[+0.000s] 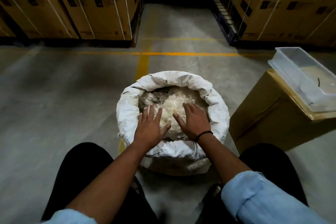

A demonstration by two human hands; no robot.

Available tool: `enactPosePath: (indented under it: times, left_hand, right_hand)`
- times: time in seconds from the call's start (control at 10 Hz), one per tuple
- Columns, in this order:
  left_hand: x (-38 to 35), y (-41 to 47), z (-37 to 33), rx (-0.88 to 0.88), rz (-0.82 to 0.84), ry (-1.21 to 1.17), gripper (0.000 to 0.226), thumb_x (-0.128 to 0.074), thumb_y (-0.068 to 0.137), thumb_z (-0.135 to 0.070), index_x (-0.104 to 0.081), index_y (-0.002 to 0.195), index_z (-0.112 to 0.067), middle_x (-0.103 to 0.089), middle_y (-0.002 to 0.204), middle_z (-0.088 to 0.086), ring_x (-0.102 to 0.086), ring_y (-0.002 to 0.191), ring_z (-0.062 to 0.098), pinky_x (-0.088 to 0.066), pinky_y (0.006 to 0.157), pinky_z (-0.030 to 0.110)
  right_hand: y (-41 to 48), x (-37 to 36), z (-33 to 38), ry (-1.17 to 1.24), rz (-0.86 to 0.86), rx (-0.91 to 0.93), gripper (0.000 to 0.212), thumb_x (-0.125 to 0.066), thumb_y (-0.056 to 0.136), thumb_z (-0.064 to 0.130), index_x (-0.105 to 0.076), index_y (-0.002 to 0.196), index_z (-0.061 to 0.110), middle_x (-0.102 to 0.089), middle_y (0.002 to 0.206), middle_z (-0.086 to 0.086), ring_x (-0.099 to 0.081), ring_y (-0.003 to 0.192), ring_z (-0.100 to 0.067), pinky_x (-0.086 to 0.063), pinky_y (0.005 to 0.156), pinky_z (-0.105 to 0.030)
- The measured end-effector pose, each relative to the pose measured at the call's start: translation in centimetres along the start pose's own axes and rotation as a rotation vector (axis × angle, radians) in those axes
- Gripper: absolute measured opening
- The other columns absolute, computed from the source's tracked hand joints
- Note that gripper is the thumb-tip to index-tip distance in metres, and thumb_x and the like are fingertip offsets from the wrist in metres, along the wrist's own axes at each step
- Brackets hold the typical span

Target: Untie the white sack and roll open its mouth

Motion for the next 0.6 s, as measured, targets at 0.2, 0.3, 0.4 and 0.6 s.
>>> enactPosePath:
  times: [0.2,0.3,0.4,0.6]
  left_hand:
    - [0.1,3.8,0.5,-0.004,-0.191,0.059,0.076,-0.031,0.097,-0.062,-0.011,0.159,-0.022,0.000,0.168,0.014,0.008,0.154,0.037,-0.006,0.124,0.055]
    - [-0.7,6.3,0.7,-0.056,-0.189,0.097,0.074,-0.031,0.097,-0.057,-0.014,0.159,-0.021,-0.004,0.167,0.016,0.002,0.154,0.038,-0.004,0.123,0.056]
    - [-2.2,8.6,1.3,-0.170,-0.166,0.202,0.072,-0.030,0.098,-0.052,-0.015,0.160,-0.018,-0.004,0.167,0.016,-0.001,0.154,0.037,-0.006,0.123,0.055]
    - [-1.5,11.6,1.9,-0.145,-0.092,0.197,0.075,-0.038,0.096,-0.043,-0.012,0.160,-0.014,-0.001,0.167,0.019,0.003,0.154,0.038,-0.005,0.122,0.057]
  right_hand:
    - [3.2,-1.2,0.3,-0.057,-0.118,0.008,0.073,-0.033,0.098,0.055,-0.020,0.154,0.009,-0.014,0.163,-0.011,-0.003,0.152,-0.028,-0.014,0.121,-0.049]
    - [5.0,-3.0,0.3,-0.178,-0.030,0.076,0.076,-0.028,0.099,0.051,-0.011,0.154,0.002,-0.001,0.164,-0.017,0.007,0.152,-0.030,-0.009,0.122,-0.052]
    - [7.3,-4.7,-0.6,-0.268,0.041,0.141,0.075,-0.024,0.099,0.051,-0.011,0.154,0.001,0.001,0.163,-0.019,0.008,0.151,-0.030,-0.006,0.122,-0.052]
    - [10.4,-4.1,-1.7,-0.267,0.096,0.176,0.077,-0.030,0.099,0.052,-0.016,0.153,-0.002,-0.005,0.163,-0.021,0.003,0.152,-0.032,-0.007,0.122,-0.052]
Point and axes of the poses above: each hand's wrist, its own y-axis towards the middle knuckle, its own x-axis out of the back of the hand, z = x × y, the point moved 2 cm from there along y, towards the middle knuckle
